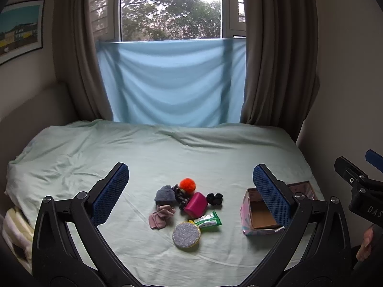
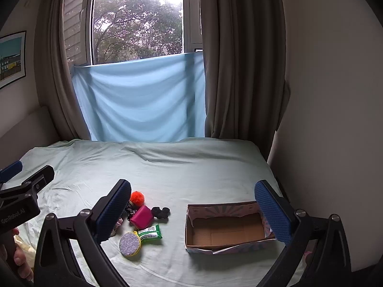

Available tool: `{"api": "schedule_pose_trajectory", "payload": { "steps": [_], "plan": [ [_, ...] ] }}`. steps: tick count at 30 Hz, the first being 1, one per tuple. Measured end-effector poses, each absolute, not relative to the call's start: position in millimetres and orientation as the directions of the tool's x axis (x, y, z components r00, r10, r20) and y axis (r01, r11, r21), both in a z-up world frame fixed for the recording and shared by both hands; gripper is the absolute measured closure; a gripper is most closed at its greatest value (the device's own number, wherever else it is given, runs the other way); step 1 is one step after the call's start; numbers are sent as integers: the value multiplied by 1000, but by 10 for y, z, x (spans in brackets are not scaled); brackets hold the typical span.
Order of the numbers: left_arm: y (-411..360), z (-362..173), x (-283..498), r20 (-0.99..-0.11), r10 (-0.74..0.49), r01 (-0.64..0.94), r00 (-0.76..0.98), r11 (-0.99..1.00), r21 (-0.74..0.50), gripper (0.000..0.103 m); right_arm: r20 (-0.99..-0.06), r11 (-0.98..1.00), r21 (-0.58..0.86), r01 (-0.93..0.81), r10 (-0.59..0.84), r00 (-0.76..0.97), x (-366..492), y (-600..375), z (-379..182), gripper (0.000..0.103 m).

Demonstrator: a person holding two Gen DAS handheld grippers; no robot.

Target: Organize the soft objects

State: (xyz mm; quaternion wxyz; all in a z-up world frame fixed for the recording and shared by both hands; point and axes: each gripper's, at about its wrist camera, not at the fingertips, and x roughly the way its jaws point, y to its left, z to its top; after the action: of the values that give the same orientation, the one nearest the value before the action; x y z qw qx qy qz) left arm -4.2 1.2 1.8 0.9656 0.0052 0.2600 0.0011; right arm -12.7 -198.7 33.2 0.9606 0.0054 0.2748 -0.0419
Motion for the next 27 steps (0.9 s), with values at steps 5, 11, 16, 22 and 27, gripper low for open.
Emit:
{"api": "schedule_pose_trajectory", "payload": {
  "steps": [5, 11, 16, 22, 27],
  "plan": [
    [2, 5, -10, -505, 5, 2, 863, 1000, 14, 0, -530, 997, -9, 81, -74, 845, -104, -1991, 335, 0],
    [20, -9, 19, -510, 7, -1, 860, 1000, 12, 0, -530, 997, -11, 80, -74, 845, -72, -1969, 329, 0],
    [24, -24, 54, -514, 7, -2, 858, 1000, 10, 0, -534, 997, -11, 79, -72, 842, -47, -1952, 320, 0],
    [26, -31, 86, -519, 5, 0, 855, 1000, 10, 0, -536, 997, -10, 80, -73, 841, -31, -1953, 317, 0],
    [32, -30, 108, -521, 3, 1, 853, 1000, 9, 0, -535, 997, -9, 77, -70, 842, -6, -1940, 312, 0]
  ]
}}
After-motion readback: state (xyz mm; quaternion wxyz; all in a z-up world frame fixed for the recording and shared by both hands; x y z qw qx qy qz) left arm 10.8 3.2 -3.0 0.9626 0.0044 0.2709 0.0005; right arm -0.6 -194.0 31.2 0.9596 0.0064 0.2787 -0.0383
